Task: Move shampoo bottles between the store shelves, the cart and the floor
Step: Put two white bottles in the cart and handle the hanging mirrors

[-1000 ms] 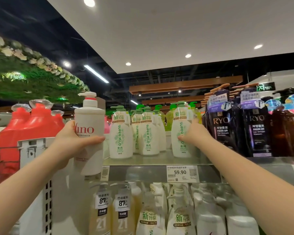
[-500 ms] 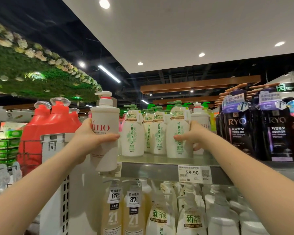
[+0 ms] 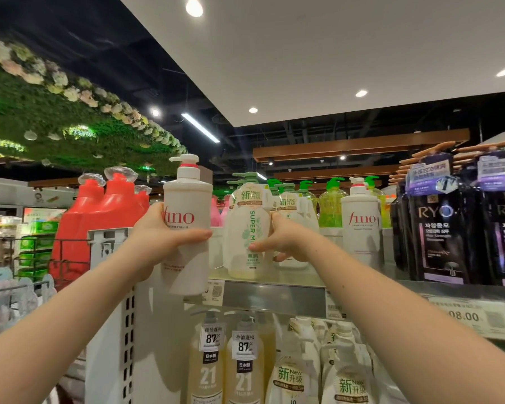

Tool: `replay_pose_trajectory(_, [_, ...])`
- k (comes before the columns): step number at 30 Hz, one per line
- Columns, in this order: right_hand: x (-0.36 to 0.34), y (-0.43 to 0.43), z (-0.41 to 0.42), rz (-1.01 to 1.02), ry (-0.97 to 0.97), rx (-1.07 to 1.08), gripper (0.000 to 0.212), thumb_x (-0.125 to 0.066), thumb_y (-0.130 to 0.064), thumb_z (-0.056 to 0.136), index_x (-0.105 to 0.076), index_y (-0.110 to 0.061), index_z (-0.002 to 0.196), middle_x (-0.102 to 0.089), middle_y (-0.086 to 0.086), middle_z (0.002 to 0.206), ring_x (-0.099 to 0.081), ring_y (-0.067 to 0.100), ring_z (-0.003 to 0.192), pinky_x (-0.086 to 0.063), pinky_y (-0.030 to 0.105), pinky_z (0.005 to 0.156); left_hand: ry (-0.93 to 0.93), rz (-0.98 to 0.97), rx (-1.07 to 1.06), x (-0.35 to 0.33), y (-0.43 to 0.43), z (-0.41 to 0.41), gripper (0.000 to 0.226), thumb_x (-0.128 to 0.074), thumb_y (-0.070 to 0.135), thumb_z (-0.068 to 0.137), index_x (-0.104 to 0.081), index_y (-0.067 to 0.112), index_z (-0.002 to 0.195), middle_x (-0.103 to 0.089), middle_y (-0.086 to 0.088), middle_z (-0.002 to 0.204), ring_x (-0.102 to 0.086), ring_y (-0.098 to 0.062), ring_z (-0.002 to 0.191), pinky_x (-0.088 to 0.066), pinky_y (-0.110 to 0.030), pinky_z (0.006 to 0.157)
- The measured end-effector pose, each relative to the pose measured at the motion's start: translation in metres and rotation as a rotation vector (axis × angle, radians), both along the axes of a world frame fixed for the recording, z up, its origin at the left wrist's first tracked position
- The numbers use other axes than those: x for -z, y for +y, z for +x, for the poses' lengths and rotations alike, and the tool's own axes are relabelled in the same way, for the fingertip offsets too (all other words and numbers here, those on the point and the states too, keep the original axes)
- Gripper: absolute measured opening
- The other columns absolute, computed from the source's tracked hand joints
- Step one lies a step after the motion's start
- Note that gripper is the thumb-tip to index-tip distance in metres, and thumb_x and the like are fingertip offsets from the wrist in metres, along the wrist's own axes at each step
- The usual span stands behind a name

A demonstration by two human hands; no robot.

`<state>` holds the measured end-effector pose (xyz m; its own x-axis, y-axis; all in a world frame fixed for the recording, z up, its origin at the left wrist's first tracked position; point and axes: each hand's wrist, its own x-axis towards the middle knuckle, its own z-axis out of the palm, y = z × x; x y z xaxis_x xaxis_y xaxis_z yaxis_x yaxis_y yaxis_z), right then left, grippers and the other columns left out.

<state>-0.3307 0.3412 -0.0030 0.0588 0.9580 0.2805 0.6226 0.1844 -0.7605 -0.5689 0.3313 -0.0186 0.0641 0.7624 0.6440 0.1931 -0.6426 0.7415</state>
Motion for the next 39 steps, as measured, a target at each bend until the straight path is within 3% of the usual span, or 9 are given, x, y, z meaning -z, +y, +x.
replay_pose_trajectory(3, [0.0, 0.008, -0.013, 0.016, -0.045, -0.001, 0.071, -0.082, -0.019, 0.07, -0.037, -0.018, 0.125, -0.06, 0.003, 0.119, -0.058, 0.025, 0.109, -0.054, 0.044, 0.08, -0.001, 0.009, 0.008, -0.001, 0.001, -0.006, 0.053, -0.091, 0.023, 0.055, -0.057, 0.021, 0.095, -0.07, -0.003, 0.093, -0.067, -0.022, 0.088, -0.056, -0.043, 0.075])
replay_pose_trajectory(7, [0.0, 0.012, -0.031, 0.037, -0.153, 0.03, 0.08, -0.08, -0.028, 0.072, -0.03, -0.019, 0.134, -0.057, 0.004, 0.121, -0.057, 0.024, 0.105, -0.057, 0.04, 0.077, 0.002, -0.019, 0.013, -0.001, 0.0, -0.011, 0.083, -0.092, 0.041, 0.034, -0.055, 0.019, 0.106, -0.07, -0.004, 0.097, -0.068, -0.024, 0.089, -0.057, -0.048, 0.077])
replay_pose_trajectory(11, [0.002, 0.011, -0.04, 0.057, -0.262, 0.092, 0.089, -0.077, -0.037, 0.074, -0.021, -0.02, 0.141, -0.055, 0.007, 0.124, -0.058, 0.025, 0.102, -0.058, 0.039, 0.076, -0.008, -0.02, 0.029, -0.001, -0.004, -0.013, 0.084, -0.093, 0.04, 0.032, -0.054, 0.02, 0.104, -0.07, -0.004, 0.097, -0.069, -0.024, 0.089, -0.057, -0.048, 0.077])
replay_pose_trajectory(15, [0.005, -0.005, -0.025, 0.051, -0.437, 0.124, 0.08, -0.072, -0.045, 0.078, -0.032, -0.014, 0.14, -0.053, 0.008, 0.129, -0.058, 0.024, 0.104, -0.055, 0.03, 0.079, -0.026, -0.03, 0.08, -0.001, -0.009, -0.011, 0.076, -0.087, 0.034, 0.04, -0.055, 0.017, 0.106, -0.07, -0.005, 0.097, -0.069, -0.022, 0.086, -0.057, -0.041, 0.069])
replay_pose_trajectory(20, [-0.007, -0.039, 0.029, 0.22, -0.398, 0.269, 0.054, -0.055, -0.021, 0.094, -0.034, -0.012, 0.143, -0.054, 0.011, 0.132, -0.059, 0.024, 0.109, -0.051, 0.039, 0.092, -0.024, -0.038, 0.163, -0.011, -0.015, 0.014, 0.082, -0.088, 0.036, 0.039, -0.055, 0.017, 0.112, -0.07, -0.002, 0.1, -0.068, -0.022, 0.092, -0.057, -0.041, 0.073])
replay_pose_trajectory(23, [-0.012, -0.067, 0.059, 0.275, -0.298, 0.321, 0.044, -0.045, -0.005, 0.095, -0.041, -0.015, 0.138, -0.055, 0.01, 0.128, -0.061, 0.025, 0.104, -0.054, 0.039, 0.084, -0.03, -0.018, 0.223, -0.02, -0.021, 0.039, 0.087, -0.09, 0.04, 0.036, -0.055, 0.019, 0.112, -0.069, -0.002, 0.102, -0.067, -0.021, 0.094, -0.056, -0.042, 0.075])
replay_pose_trajectory(30, [-0.01, -0.133, 0.098, 0.335, -0.099, 0.353, 0.039, -0.048, -0.015, 0.097, -0.042, -0.021, 0.135, -0.061, 0.007, 0.113, -0.063, 0.029, 0.103, -0.054, 0.045, 0.089, -0.045, -0.037, 0.314, -0.032, -0.023, 0.121, 0.092, -0.093, 0.047, 0.036, -0.051, 0.021, 0.114, -0.066, 0.0, 0.107, -0.064, -0.021, 0.097, -0.055, -0.046, 0.081])
replay_pose_trajectory(35, [0.002, -0.158, 0.109, 0.314, -0.013, 0.318, 0.037, -0.047, -0.018, 0.098, -0.043, -0.025, 0.134, -0.059, 0.003, 0.122, -0.06, 0.013, 0.102, -0.052, 0.027, 0.074, -0.049, -0.083, 0.326, -0.022, -0.014, 0.175, 0.078, -0.092, 0.031, 0.051, -0.044, 0.02, 0.111, -0.058, 0.001, 0.103, -0.057, -0.016, 0.094, -0.048, -0.03, 0.068])
replay_pose_trajectory(39, [0.009, -0.169, 0.115, 0.28, -0.011, 0.34, 0.038, -0.047, -0.017, 0.098, -0.043, -0.024, 0.136, -0.059, 0.0, 0.124, -0.059, 0.012, 0.105, -0.045, 0.017, 0.063, -0.051, -0.111, 0.284, -0.021, -0.009, 0.2, 0.079, -0.092, 0.032, 0.051, -0.042, 0.019, 0.111, -0.055, 0.003, 0.098, -0.056, -0.016, 0.09, -0.048, -0.03, 0.065])
